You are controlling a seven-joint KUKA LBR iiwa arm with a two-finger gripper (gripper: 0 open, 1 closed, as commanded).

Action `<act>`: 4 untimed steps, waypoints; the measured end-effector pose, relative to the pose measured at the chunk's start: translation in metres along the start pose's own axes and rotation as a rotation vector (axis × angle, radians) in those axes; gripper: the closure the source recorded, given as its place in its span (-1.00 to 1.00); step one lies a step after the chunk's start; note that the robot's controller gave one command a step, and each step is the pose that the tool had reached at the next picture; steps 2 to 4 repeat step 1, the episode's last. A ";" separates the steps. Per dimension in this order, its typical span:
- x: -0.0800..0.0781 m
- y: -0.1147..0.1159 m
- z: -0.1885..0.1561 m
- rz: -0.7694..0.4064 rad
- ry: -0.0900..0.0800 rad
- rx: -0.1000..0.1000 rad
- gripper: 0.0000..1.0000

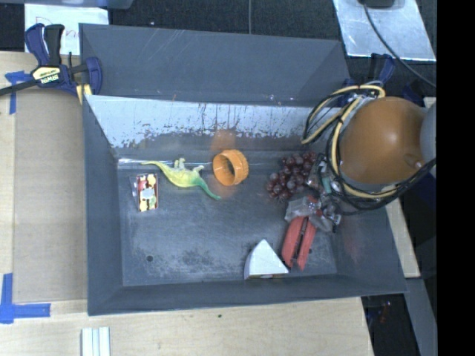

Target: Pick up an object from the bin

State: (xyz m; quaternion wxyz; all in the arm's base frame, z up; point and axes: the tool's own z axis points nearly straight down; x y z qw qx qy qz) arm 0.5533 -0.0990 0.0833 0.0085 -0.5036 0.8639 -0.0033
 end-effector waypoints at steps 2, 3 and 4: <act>0.000 0.001 -0.030 0.001 0.002 -0.007 1.00; 0.000 0.001 -0.030 0.001 0.002 -0.007 1.00; 0.000 0.001 -0.030 0.001 0.002 -0.007 1.00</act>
Offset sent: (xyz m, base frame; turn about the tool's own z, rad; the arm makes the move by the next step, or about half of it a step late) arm -0.0021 0.0001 0.0646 0.0006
